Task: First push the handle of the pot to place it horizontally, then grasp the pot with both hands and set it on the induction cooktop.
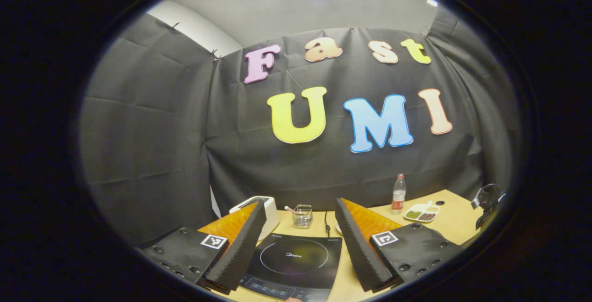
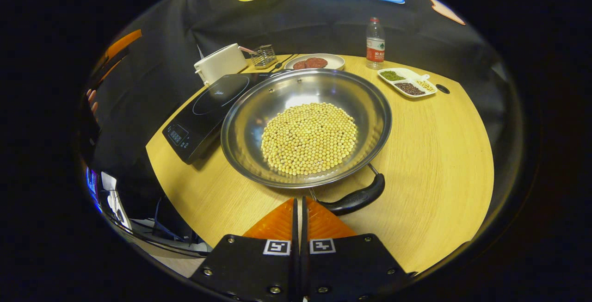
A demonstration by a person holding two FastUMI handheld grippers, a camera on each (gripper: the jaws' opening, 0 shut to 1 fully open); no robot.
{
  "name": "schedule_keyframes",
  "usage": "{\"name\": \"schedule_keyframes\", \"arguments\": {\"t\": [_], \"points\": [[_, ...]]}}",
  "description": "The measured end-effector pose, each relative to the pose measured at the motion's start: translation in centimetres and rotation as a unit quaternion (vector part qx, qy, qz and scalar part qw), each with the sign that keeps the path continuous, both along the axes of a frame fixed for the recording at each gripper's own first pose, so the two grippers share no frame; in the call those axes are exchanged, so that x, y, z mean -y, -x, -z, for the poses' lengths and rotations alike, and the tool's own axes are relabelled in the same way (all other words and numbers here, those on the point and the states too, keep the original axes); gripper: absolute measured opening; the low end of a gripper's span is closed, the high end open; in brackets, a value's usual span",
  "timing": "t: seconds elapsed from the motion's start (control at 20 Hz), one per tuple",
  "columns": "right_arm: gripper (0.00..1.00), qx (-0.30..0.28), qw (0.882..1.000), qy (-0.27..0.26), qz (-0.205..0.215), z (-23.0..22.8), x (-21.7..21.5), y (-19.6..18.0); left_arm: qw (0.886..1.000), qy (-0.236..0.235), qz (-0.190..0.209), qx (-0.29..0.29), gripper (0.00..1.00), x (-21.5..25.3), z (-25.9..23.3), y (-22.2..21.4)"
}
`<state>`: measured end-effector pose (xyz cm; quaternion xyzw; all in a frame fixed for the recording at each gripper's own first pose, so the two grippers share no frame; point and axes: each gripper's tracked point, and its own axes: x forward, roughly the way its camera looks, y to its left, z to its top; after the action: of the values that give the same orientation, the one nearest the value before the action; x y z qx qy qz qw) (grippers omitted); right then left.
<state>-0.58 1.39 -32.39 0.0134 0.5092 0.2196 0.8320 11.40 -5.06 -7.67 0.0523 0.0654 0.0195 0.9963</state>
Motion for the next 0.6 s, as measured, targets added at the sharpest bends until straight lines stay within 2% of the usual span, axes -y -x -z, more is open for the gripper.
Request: {"name": "schedule_keyframes", "arguments": {"t": [0.6], "points": [[0.01, 0.019, 0.999, 0.033, 0.027, 1.2, 5.7, -5.3, 1.000, -0.004, -0.015, -0.010, 1.00, 1.1, 1.6, -1.3]]}}
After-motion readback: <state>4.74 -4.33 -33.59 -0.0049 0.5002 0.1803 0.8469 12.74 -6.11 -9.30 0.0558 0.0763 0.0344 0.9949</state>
